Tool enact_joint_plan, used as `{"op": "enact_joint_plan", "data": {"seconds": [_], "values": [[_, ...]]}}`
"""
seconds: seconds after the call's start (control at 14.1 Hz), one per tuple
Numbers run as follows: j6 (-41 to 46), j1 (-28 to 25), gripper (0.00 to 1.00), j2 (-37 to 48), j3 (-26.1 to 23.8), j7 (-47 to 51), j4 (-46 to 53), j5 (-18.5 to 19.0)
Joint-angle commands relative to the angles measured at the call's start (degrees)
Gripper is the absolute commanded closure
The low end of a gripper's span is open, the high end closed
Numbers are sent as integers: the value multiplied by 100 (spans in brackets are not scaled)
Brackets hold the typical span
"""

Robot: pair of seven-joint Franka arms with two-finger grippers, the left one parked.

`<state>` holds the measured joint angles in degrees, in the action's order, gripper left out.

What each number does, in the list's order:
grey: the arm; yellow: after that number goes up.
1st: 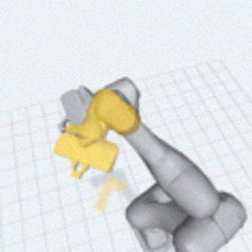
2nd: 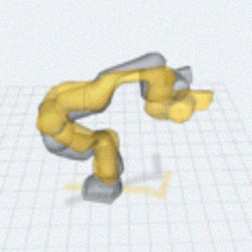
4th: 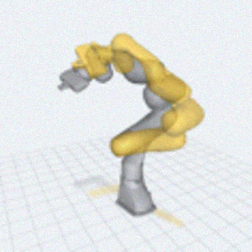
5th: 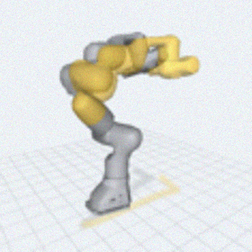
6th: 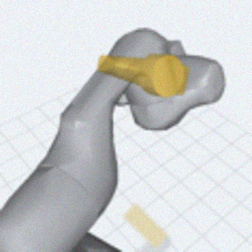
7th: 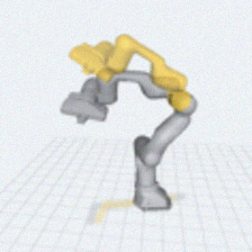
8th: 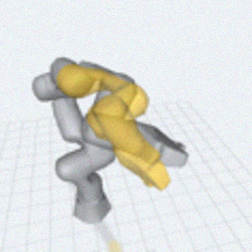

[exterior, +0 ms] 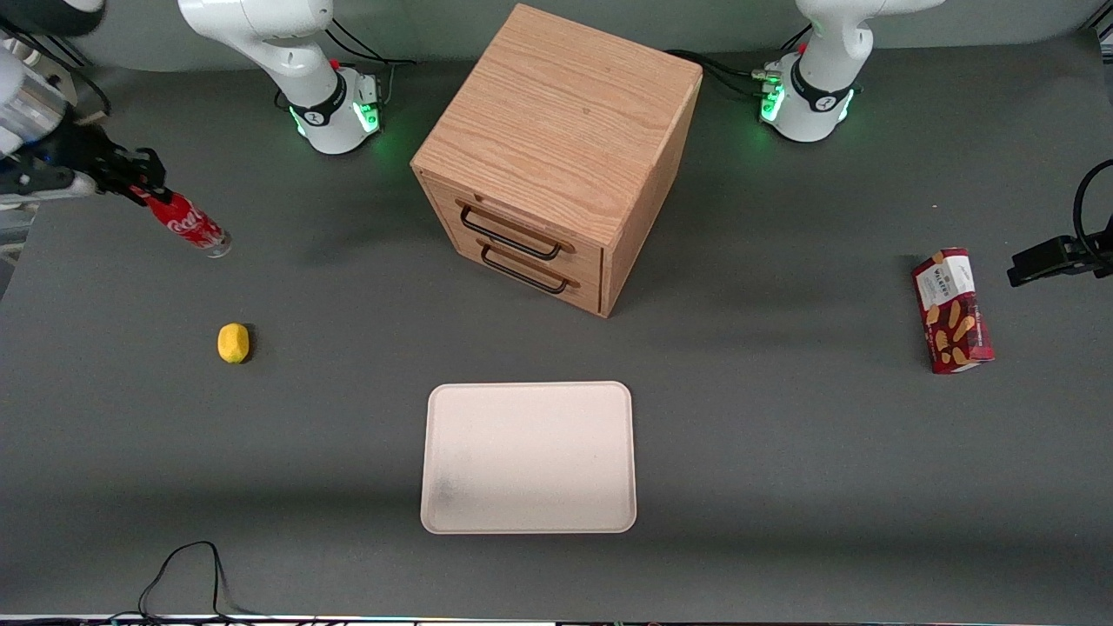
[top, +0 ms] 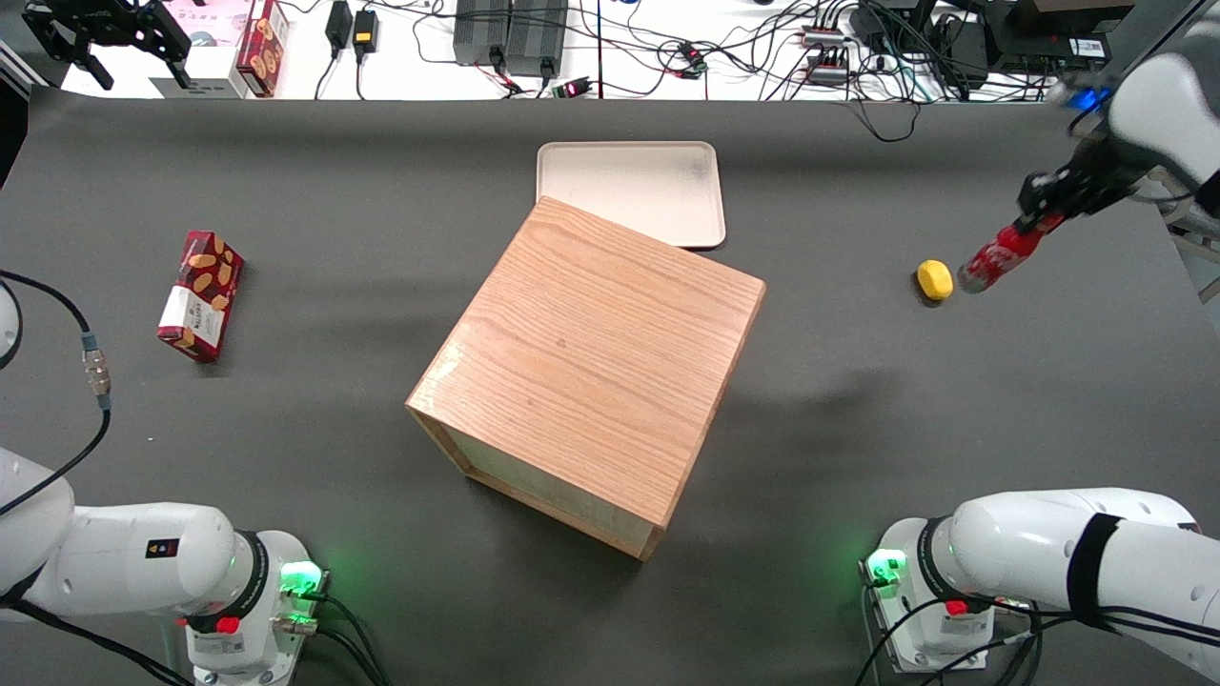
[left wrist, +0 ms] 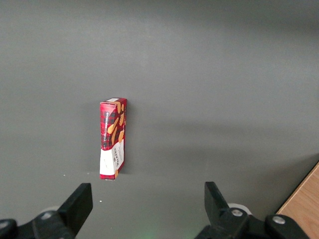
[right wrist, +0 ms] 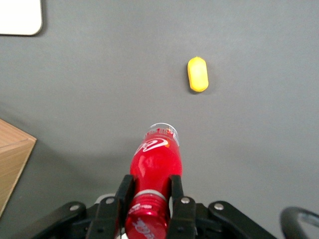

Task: Place coke bottle on tray
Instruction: 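Carry the red bottle with the right gripper over the white tray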

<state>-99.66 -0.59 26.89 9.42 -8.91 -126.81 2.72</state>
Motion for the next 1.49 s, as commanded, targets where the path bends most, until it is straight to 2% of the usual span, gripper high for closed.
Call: {"op": "enact_joint_plan", "data": {"seconds": [0.0, 0.21, 0.5, 0.85, 1.2, 1.42], "values": [[525, -55, 97, -158, -20, 171, 718, 19], [579, -55, 97, -341, -28, 162, 973, 1], [579, -177, 97, -1639, -248, 162, 2236, -254], [579, -897, 97, -3660, -257, 451, 4432, -675], [579, -1802, 100, -5375, -231, 1065, 6499, -658], [570, -2225, 100, -5983, -230, 1917, 7221, -658]]}}
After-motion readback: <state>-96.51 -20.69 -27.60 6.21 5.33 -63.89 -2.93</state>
